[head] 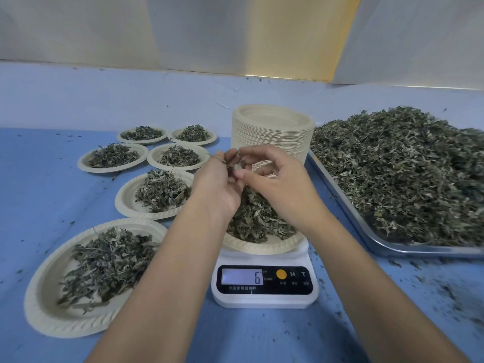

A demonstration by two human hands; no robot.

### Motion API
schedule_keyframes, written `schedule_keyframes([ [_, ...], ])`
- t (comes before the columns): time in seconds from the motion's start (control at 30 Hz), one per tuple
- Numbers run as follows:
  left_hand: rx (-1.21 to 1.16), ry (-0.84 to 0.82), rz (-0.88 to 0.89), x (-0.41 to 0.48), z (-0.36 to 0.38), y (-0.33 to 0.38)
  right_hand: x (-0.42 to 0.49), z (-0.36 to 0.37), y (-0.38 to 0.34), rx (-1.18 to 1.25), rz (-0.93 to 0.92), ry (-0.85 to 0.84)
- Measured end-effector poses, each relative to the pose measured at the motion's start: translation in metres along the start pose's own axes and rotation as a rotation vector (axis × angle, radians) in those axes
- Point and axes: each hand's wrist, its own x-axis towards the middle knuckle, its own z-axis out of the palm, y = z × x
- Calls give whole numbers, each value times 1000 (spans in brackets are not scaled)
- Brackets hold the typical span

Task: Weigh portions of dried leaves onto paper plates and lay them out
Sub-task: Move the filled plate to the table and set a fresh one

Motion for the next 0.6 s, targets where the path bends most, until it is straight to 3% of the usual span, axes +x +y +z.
schedule_keyframes([
  [0.27, 224, -5, 69, -7, 5, -7, -5, 8, -3, -110, -12, -17],
  [0.6, 275, -55, 85, -14, 7, -13, -4, 11, -1, -113, 2, 78],
])
